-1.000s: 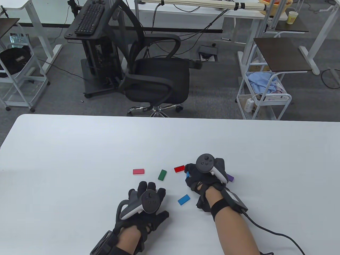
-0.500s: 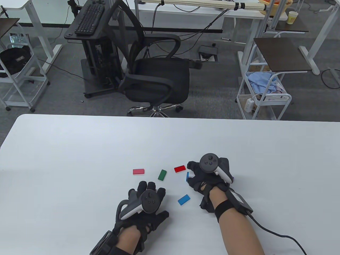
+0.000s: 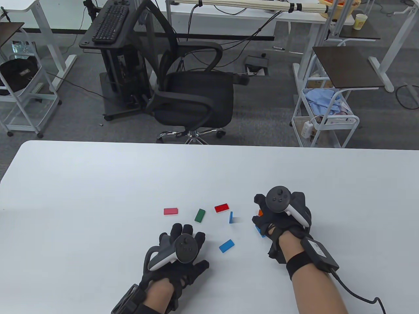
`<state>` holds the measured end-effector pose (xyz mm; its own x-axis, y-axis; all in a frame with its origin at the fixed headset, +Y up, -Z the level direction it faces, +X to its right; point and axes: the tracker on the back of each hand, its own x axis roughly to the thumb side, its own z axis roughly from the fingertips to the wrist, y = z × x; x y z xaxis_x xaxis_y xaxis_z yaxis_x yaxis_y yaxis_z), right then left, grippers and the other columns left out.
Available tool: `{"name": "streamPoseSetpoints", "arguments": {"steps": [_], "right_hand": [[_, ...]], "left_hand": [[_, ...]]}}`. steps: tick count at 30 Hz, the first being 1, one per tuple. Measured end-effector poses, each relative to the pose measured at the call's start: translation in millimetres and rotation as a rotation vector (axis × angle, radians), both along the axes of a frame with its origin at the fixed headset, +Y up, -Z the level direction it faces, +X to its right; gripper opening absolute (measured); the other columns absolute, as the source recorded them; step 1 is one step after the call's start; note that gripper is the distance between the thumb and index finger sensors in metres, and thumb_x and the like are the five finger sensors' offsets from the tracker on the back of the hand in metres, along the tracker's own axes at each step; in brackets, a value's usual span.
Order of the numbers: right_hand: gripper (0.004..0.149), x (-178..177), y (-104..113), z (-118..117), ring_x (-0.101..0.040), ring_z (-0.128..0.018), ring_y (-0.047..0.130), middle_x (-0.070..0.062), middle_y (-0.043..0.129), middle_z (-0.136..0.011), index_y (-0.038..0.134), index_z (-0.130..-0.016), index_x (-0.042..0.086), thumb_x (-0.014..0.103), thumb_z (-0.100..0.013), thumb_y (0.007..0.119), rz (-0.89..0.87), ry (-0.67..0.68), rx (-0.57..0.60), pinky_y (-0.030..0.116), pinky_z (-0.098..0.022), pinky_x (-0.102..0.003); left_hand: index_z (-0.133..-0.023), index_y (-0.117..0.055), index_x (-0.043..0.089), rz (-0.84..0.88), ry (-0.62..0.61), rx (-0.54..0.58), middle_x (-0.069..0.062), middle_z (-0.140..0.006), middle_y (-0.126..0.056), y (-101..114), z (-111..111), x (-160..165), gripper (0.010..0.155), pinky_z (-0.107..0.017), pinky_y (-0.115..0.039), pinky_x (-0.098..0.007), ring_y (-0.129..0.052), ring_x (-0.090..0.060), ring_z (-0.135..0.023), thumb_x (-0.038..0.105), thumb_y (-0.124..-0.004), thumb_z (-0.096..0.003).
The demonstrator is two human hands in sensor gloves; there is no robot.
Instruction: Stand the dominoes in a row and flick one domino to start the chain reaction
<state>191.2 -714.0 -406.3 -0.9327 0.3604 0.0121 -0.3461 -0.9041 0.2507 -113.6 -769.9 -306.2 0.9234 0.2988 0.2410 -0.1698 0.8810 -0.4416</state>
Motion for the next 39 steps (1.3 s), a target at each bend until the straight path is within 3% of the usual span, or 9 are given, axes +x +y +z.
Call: {"name": "streamPoseSetpoints", "arguments": {"steps": [12, 20, 28, 39], "right_hand": [[0.065, 13, -29, 3, -0.044, -0.098, 0.049, -0.014, 0.073, -0.098, 0.051, -0.097, 0.015, 0.036, -0.048, 0.088, 0.073, -0.059, -0.137, 0.021, -0.074, -0.066], [0.074, -2, -43, -1, -0.045, -0.097, 0.047, -0.014, 0.069, -0.099, 0.045, -0.099, 0.016, 0.043, -0.046, 0.089, 0.200, -0.078, -0.199, 0.020, -0.073, -0.066], [0.077, -27, -48, -3, -0.044, -0.096, 0.049, -0.013, 0.070, -0.097, 0.046, -0.099, 0.016, 0.045, -0.044, 0.091, 0.439, -0.031, -0.129, 0.022, -0.073, -0.066], [0.071, -32, -49, -6, -0.042, -0.091, 0.060, -0.011, 0.077, -0.092, 0.047, -0.099, 0.016, 0.035, -0.046, 0.090, 0.439, -0.064, -0.139, 0.027, -0.074, -0.066]], "left_hand": [[-0.106, -0.013, 0.034, -0.004, -0.006, -0.008, -0.006, -0.111, 0.011, 0, 0, 1, 0.081, -0.065, 0.003, -0.068, 0.018, -0.035, -0.099, 0.065, -0.056, -0.0453], [-0.107, -0.013, 0.034, -0.006, -0.005, -0.007, -0.005, -0.111, 0.011, 0, 1, 1, 0.081, -0.065, 0.003, -0.068, 0.018, -0.035, -0.099, 0.065, -0.056, -0.0454], [-0.107, -0.014, 0.034, -0.009, -0.005, -0.011, -0.006, -0.111, 0.011, 0, 1, 0, 0.081, -0.065, 0.002, -0.068, 0.018, -0.035, -0.099, 0.065, -0.056, -0.0453], [-0.107, -0.014, 0.034, -0.010, -0.008, -0.020, -0.006, -0.111, 0.011, 0, 1, 1, 0.081, -0.065, 0.002, -0.068, 0.018, -0.035, -0.099, 0.065, -0.056, -0.0454]]}}
